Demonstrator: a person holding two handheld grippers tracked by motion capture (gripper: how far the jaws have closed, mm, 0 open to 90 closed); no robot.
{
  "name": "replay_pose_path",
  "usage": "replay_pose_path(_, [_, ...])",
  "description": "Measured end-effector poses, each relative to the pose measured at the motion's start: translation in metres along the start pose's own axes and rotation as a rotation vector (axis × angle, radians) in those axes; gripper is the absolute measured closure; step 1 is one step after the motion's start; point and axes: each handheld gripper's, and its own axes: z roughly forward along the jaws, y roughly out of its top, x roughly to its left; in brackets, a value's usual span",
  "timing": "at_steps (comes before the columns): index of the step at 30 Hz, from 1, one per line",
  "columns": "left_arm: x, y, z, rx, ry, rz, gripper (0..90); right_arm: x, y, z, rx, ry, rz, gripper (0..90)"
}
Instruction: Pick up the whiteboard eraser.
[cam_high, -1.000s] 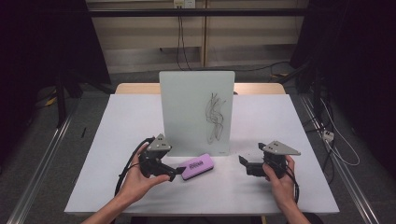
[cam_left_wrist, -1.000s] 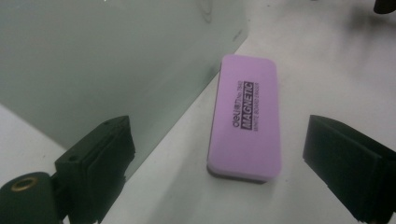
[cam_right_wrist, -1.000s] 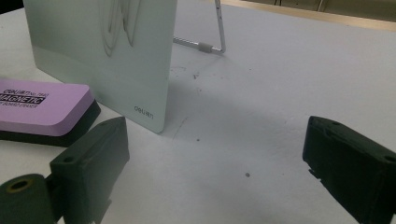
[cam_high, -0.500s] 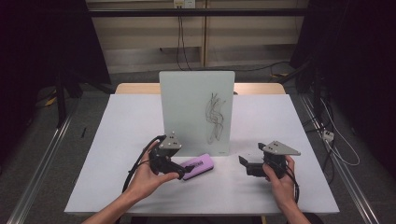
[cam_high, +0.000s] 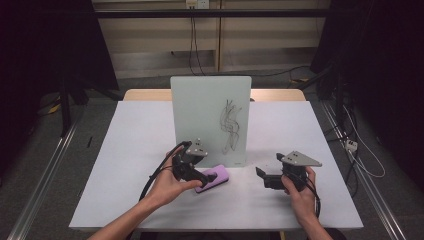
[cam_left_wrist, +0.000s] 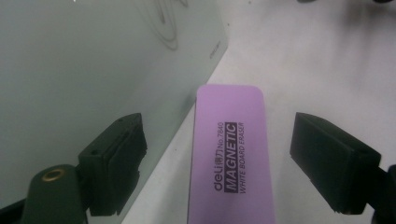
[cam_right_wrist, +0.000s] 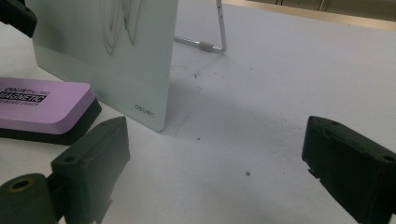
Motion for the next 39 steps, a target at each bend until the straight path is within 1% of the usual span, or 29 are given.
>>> replay_pose_path(1, [-0.001,-0.001,0.002,0.002,0.003,-0.007,17.9,0.0,0.0,0.0,0.001,0.0,-0.002,8.1])
replay_pose_path(3, [-0.002,-0.003,0.005,0.021,0.008,0.0,18.6,0.001,0.0,-0.001,0.0,0.001,-0.004,8.1])
replay_pose_path(4, [-0.001,-0.003,0.006,0.054,-0.011,0.011,19.7,0.001,0.0,0.0,-0.002,0.002,-0.006,8.1])
replay_pose_path(7, [-0.002,-0.004,0.008,0.057,-0.016,0.001,23.8,0.001,0.0,0.0,0.0,0.002,-0.002,8.1])
replay_pose_path(8, [-0.003,-0.003,0.009,0.064,-0.028,0.018,26.1,0.001,0.0,0.0,0.001,0.002,-0.004,8.1])
replay_pose_path(9, [-0.003,-0.003,0.009,0.064,-0.028,0.018,28.0,0.001,0.0,0.0,0.001,0.002,-0.004,8.1])
replay_pose_path(10, [-0.003,-0.002,0.012,0.076,-0.03,0.031,28.9,0.001,0.0,0.001,0.002,0.003,-0.006,8.2])
replay_pose_path(11, [-0.004,-0.003,0.014,0.074,-0.032,0.019,29.0,0.001,0.0,0.001,0.002,0.004,-0.006,8.1])
replay_pose_path(13, [-0.004,-0.003,0.016,0.083,-0.033,0.022,31.0,0.001,0.0,0.001,0.003,0.004,-0.006,8.1])
replay_pose_path(14, [-0.003,-0.003,0.02,0.091,-0.044,0.015,33.0,0.001,0.0,0.001,0.003,0.004,-0.006,8.1])
replay_pose_path(15, [-0.002,-0.003,0.022,0.097,-0.045,0.009,34.0,0.001,0.0,0.001,0.003,0.004,-0.006,8.1])
replay_pose_path(17, [-0.003,-0.002,0.025,0.122,-0.04,0.015,35.1,0.001,0.0,0.001,0.003,0.005,-0.006,8.1])
replay_pose_path(19, [-0.002,-0.002,0.028,0.121,-0.062,0.019,36.0,0.001,0.0,0.002,0.006,0.004,-0.007,8.2])
replay_pose_path(22, [-0.003,-0.003,0.031,0.135,-0.065,0.034,35.9,0.001,0.0,0.001,0.006,0.006,-0.005,8.2])
replay_pose_path(24, [-0.003,-0.003,0.032,0.15,-0.075,0.043,36.0,0.001,0.0,0.002,0.007,0.006,-0.006,8.2])
replay_pose_path(25, [-0.004,-0.003,0.033,0.144,-0.073,0.036,36.3,0.001,0.0,0.002,0.007,0.005,-0.007,8.2])
replay_pose_path(26, [-0.004,-0.003,0.033,0.139,-0.072,0.038,36.7,0.001,0.0,0.002,0.006,0.004,-0.007,8.2])
replay_pose_path(27, [-0.005,-0.003,0.033,0.139,-0.062,0.043,38.4,0.001,0.0,0.001,0.006,0.004,-0.007,8.2])
replay_pose_path(29, [-0.004,-0.003,0.031,0.146,-0.059,0.054,40.0,0.001,0.0,0.001,0.007,0.006,-0.007,8.2])
replay_pose_path(30, [-0.004,-0.004,0.031,0.145,-0.065,0.045,40.1,0.001,0.0,0.001,0.007,0.006,-0.008,8.2])
replay_pose_path(31, [-0.003,-0.004,0.03,0.166,-0.066,0.059,40.1,0.001,0.0,0.001,0.007,0.007,-0.008,8.2])
replay_pose_path(32, [-0.003,-0.005,0.031,0.153,-0.062,0.054,40.0,0.001,0.0,0.002,0.007,0.007,-0.007,8.2])
replay_pose_path(35, [-0.004,-0.005,0.032,0.152,-0.066,0.052,40.1,0.002,0.0,0.002,0.009,0.008,-0.008,8.2])
replay_pose_path(36, [-0.005,-0.003,0.031,0.184,-0.03,0.065,40.1,0.002,0.0,0.002,0.008,0.008,-0.008,8.1])
replay_pose_path(37, [-0.003,-0.004,0.032,0.162,-0.08,0.054,40.0,0.002,0.0,0.002,0.008,0.008,-0.008,8.2])
replay_pose_path(38, [-0.004,-0.005,0.033,0.161,-0.058,0.058,40.0,0.001,0.0,0.002,0.008,0.006,-0.009,8.2])
replay_pose_path(39, [-0.004,-0.005,0.033,0.161,-0.069,0.055,40.0,0.001,0.0,0.002,0.008,0.006,-0.009,8.2])
